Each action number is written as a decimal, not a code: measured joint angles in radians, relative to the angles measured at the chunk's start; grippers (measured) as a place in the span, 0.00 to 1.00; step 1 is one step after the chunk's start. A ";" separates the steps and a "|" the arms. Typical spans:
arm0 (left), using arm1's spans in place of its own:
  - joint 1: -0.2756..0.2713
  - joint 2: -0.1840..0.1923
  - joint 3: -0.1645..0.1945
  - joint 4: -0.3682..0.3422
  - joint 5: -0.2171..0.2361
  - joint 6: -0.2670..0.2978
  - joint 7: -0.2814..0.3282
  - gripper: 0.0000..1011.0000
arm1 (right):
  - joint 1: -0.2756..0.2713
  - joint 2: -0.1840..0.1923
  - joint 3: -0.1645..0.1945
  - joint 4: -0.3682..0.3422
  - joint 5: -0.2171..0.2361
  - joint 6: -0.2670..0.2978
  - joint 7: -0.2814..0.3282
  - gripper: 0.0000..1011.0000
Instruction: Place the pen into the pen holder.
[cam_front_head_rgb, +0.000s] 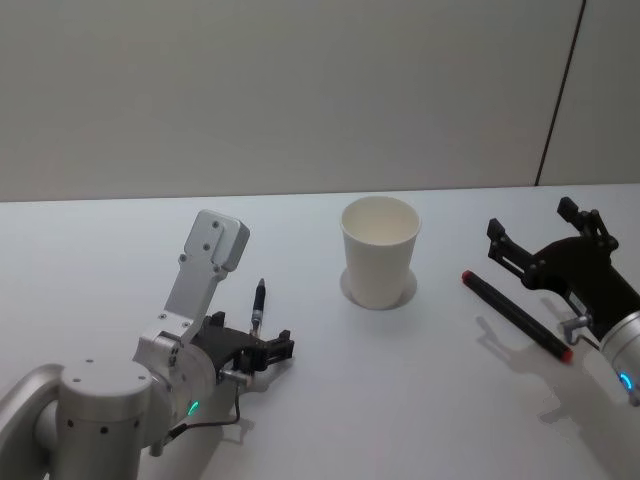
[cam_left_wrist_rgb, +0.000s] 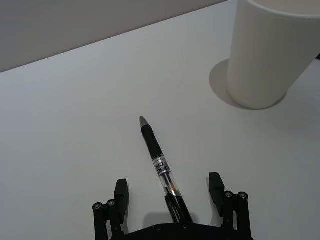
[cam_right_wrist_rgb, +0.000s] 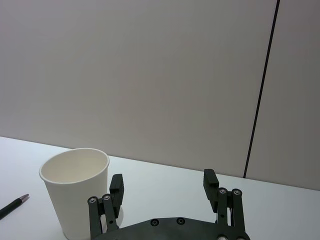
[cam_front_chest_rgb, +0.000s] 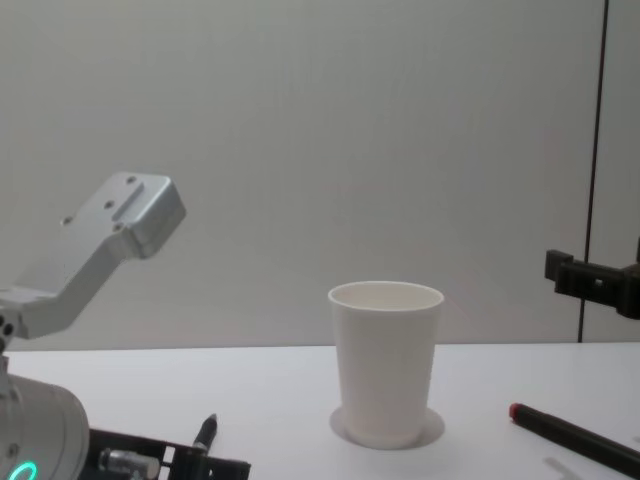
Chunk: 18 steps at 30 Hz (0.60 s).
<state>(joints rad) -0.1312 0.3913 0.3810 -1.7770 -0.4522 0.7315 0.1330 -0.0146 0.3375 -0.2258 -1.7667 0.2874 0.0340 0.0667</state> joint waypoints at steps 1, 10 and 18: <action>-0.001 -0.001 0.000 0.002 0.004 0.003 -0.001 0.99 | 0.000 0.000 0.000 0.000 0.000 0.000 0.000 0.99; -0.012 -0.023 0.000 0.017 0.018 0.028 0.004 0.99 | 0.000 0.000 0.000 0.000 0.000 0.000 0.000 0.99; -0.012 -0.034 -0.003 0.021 0.014 0.043 0.019 0.99 | 0.000 0.000 0.000 0.000 0.000 0.000 0.000 0.99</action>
<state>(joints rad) -0.1436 0.3570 0.3776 -1.7556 -0.4379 0.7747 0.1518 -0.0147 0.3375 -0.2258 -1.7668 0.2874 0.0340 0.0667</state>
